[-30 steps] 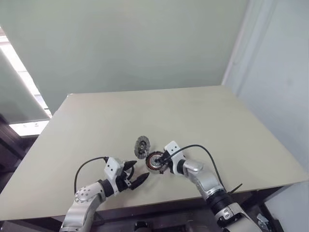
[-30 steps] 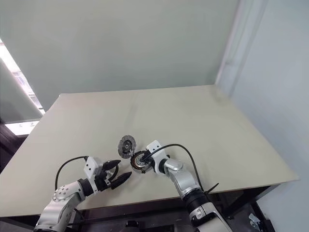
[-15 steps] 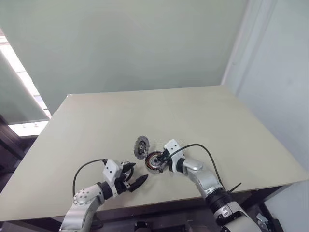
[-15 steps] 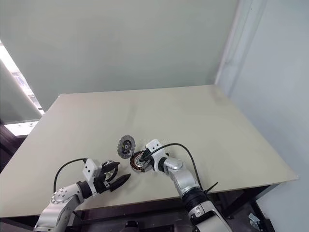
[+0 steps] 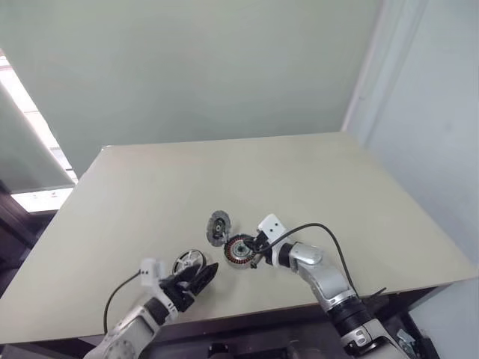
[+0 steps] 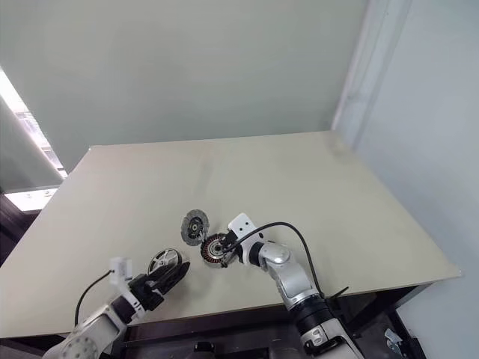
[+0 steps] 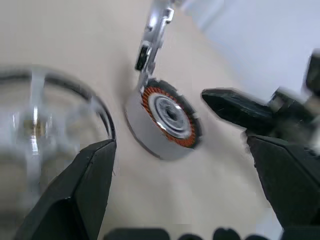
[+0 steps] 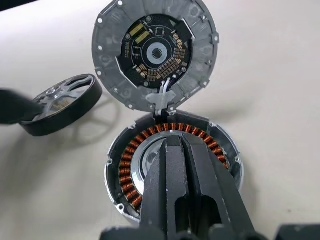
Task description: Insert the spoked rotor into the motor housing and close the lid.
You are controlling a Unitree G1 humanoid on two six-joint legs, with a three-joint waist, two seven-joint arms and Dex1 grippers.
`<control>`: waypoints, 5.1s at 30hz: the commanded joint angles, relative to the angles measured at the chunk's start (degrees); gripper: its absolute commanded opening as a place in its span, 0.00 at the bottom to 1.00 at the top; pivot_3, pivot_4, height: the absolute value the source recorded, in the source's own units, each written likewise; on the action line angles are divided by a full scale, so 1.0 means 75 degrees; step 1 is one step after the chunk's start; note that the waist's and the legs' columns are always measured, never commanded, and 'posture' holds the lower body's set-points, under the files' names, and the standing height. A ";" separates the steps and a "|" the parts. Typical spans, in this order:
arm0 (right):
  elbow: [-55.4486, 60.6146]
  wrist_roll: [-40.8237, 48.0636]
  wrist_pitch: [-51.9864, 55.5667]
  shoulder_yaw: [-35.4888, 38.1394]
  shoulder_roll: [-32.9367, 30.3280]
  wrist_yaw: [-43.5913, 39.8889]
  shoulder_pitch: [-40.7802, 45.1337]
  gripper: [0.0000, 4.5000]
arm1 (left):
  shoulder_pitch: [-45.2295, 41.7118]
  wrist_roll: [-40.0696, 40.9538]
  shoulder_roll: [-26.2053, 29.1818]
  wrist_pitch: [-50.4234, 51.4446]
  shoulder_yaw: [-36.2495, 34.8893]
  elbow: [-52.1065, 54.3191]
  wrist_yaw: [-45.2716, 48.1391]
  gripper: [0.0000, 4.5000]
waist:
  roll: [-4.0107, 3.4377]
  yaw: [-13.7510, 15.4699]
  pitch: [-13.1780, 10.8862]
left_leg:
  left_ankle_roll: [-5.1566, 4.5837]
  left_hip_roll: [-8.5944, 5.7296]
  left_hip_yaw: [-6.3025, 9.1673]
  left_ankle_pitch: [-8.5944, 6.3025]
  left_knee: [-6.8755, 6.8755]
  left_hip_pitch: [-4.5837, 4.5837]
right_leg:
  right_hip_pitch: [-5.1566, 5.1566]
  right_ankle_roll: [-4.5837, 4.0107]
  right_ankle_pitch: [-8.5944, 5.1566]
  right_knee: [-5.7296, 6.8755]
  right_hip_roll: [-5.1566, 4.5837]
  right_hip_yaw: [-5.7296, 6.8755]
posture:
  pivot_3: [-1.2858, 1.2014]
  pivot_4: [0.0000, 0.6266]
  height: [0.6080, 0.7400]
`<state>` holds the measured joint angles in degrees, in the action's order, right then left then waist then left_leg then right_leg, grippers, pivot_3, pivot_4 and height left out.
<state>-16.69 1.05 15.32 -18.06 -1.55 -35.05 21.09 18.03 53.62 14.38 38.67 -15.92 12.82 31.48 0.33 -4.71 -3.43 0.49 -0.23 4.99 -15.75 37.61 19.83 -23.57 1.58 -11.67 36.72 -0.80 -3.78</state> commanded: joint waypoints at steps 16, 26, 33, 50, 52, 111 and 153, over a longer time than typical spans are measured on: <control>0.0719 0.0143 -0.0053 0.0094 -0.0259 -0.0042 -0.0049 0.01 | 0.0048 0.2434 -0.1523 0.0558 -0.1201 -0.0991 -0.1968 1.00 | -0.0001 0.0004 -0.0001 | 0.0007 -0.0010 0.0013 -0.0003 0.0025 0.0010 | 0.0005 -0.0001 -0.0001 -0.0005 -0.0001 0.0016 | 0.52 0.00 1.00; 0.0794 0.0139 -0.0075 0.0158 -0.0368 0.0017 -0.0150 0.01 | 0.0392 0.2492 -0.1044 0.0863 -0.1470 -0.2132 -0.0899 1.00 | -0.0014 -0.0123 0.0001 | 0.0032 -0.0008 0.0011 -0.0018 0.0022 -0.0004 | 0.0006 -0.0001 -0.0002 -0.0008 -0.0005 0.0017 | 0.52 0.00 1.00; 0.0819 0.0137 -0.0073 0.0155 -0.0361 0.0052 -0.0201 0.01 | 0.0629 0.2840 -0.0647 0.1215 -0.1667 -0.2221 -0.0359 1.00 | -0.0017 -0.0211 0.0001 | 0.0020 0.0006 0.0003 -0.0011 -0.0018 -0.0019 | 0.0001 -0.0010 -0.0007 -0.0008 -0.0001 0.0015 | 0.52 0.00 1.00; 0.0732 0.0142 -0.0066 0.0131 -0.0282 0.0043 -0.0204 0.01 | 0.0510 0.1902 -0.0777 0.0195 -0.1500 -0.1229 -0.0085 1.00 | 0.0001 -0.0112 0.0002 | 0.0024 0.0002 0.0006 -0.0009 -0.0030 0.0090 | -0.0097 -0.0016 -0.0022 -0.0002 0.0002 0.0014 | 0.52 0.00 1.00; 0.0739 0.0137 -0.0067 0.0123 -0.0272 0.0041 -0.0211 0.01 | 0.0386 0.1613 -0.0766 0.0042 -0.1349 -0.1098 -0.0087 1.00 | 0.0002 -0.0107 0.0003 | 0.0024 -0.0001 0.0004 -0.0009 -0.0027 0.0094 | -0.0098 -0.0015 -0.0021 -0.0003 0.0001 0.0012 | 0.52 0.00 1.00; 0.1103 0.0188 0.0210 0.0262 -0.0315 0.0326 -0.0437 0.01 | -0.2307 -0.3643 0.2568 -0.1752 0.2518 -0.1171 0.3156 1.00 | 0.0000 -0.0099 0.0007 | 0.0018 -0.0008 0.0003 -0.0007 0.0028 0.0094 | -0.0083 -0.0009 -0.0014 0.0034 0.0006 0.0003 | 0.52 0.00 1.00; 0.0906 0.0111 -0.0211 0.0252 -0.0447 0.0428 -0.0609 0.00 | -0.2203 0.1370 0.0045 0.1882 -0.0801 -0.1045 0.0158 0.06 | 0.0007 -0.0092 0.0014 | 0.0016 -0.0014 0.0025 -0.0006 0.0064 0.0060 | -0.0034 0.0013 0.0001 0.0048 0.0004 0.0011 | 0.52 0.00 1.00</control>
<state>-12.32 1.75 14.51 -16.72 -4.55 -32.08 16.61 3.11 61.63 15.18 52.67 -21.47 2.72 33.91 0.38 -5.40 -3.32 0.61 -0.34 5.19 -15.79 38.08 20.18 -23.69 1.67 -11.66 37.02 -0.77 -3.69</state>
